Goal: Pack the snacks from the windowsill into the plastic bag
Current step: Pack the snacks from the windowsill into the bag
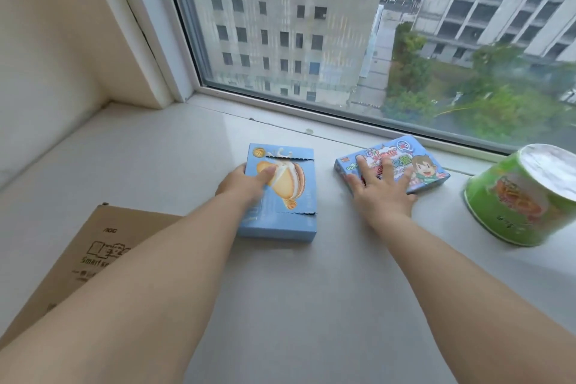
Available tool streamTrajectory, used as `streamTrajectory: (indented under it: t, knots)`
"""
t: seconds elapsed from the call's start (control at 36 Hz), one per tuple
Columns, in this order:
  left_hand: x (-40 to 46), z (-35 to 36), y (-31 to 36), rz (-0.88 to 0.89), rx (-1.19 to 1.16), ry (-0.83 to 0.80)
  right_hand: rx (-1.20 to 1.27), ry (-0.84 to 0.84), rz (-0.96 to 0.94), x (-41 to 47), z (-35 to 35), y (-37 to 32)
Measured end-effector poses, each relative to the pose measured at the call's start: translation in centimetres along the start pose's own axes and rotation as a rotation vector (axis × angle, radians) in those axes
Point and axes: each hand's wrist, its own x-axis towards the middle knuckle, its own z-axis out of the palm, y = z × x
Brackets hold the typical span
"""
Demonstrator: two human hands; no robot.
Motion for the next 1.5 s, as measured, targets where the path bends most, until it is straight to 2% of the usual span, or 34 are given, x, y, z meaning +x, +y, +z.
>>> streamTrajectory:
  t: [0.33, 0.42, 0.53, 0.58, 0.64, 0.67, 0.75, 0.81, 0.86, 0.94, 1.0, 1.08, 1.19, 1.28, 1.39, 1.5]
  knots:
    - [-0.2, -1.4, -0.7, -0.032, 0.001, -0.002, -0.140, -0.064, -0.280, -2.5, -0.9, 4.5]
    - [-0.7, -1.8, -0.9, -0.030, 0.034, -0.010, -0.133, -0.047, -0.429, -3.7, -0.4, 6.5]
    - [-1.2, -1.8, -0.9, -0.017, 0.098, -0.086, -0.030, 0.084, -0.741, -5.5, 0.4, 9.9]
    - [-1.3, -1.7, -0.9, -0.018, 0.145, -0.097, 0.017, 0.109, -0.812, -6.8, 0.4, 10.3]
    - [-1.3, -1.4, -1.0, -0.032, 0.150, -0.082, 0.143, 0.189, -0.766, -7.9, 0.8, 9.6]
    - [-1.5, -1.3, -0.9, -0.038, 0.146, -0.079, 0.205, 0.234, -0.685, -8.3, 0.7, 8.7]
    - [-1.7, -1.1, -0.7, -0.049, 0.111, -0.068, 0.389, 0.372, -0.300, -7.8, -0.4, 6.4]
    - [-2.1, -0.9, -0.7, -0.050, 0.113, -0.047, 0.502, 0.272, 0.038, -6.7, -1.3, 5.3]
    - [-2.8, 0.0, -0.8, -0.048, 0.154, -0.032, 0.537, 0.106, 0.221, -6.0, -1.2, 4.2]
    - [-4.7, 1.3, -1.1, -0.031, 0.215, -0.023, 0.418, 0.017, 0.266, -6.6, -0.1, 2.5]
    - [-5.8, 1.3, -1.4, -0.044, 0.208, -0.027, 0.433, -0.037, 0.303, -7.0, 0.3, 2.1]
    - [-7.2, 0.3, -1.9, -0.082, 0.113, -0.070, 0.562, -0.150, 0.355, -7.7, 0.3, 3.0]
    - [-9.6, -0.9, -2.7, -0.192, -0.155, -0.172, 0.824, -0.281, 0.423, -10.0, 0.3, 4.3]
    - [-12.0, -1.6, -3.0, -0.244, -0.213, -0.226, 0.968, -0.363, 0.469, -12.6, -0.5, 3.9]
    - [-15.3, -3.1, -1.3, -0.195, -0.221, -0.175, 1.045, -0.325, 0.402, -16.7, -3.0, 2.4]
    - [-19.6, -5.6, 2.8, -0.148, -0.477, -0.186, 1.119, -0.205, 0.242, -21.0, -6.9, 0.8]
